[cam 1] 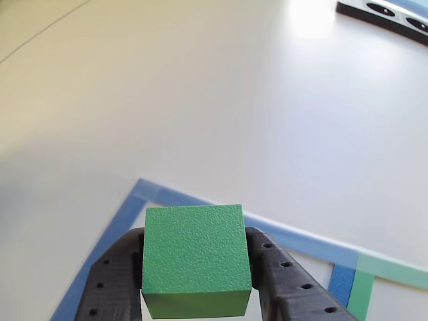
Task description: Tower of hanoi
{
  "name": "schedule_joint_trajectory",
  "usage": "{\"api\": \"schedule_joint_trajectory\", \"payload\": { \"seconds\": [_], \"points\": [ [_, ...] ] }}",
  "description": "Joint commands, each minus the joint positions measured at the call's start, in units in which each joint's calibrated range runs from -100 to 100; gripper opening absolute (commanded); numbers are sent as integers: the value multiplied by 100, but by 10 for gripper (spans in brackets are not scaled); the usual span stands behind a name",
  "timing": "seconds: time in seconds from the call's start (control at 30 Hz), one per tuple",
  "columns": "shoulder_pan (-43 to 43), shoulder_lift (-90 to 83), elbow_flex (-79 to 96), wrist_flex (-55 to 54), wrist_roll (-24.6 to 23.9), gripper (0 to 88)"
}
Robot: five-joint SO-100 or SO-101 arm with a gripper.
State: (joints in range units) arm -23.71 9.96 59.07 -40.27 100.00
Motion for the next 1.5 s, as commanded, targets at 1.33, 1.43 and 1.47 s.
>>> {"api": "schedule_joint_trajectory", "payload": {
  "seconds": [1.33,1.43,1.47],
  "points": [
    [3801,-6269,-3358,11494,0,34],
    [3900,-6597,-2004,10304,0,34],
    [3931,-6709,-1523,9867,0,34]
  ]
}}
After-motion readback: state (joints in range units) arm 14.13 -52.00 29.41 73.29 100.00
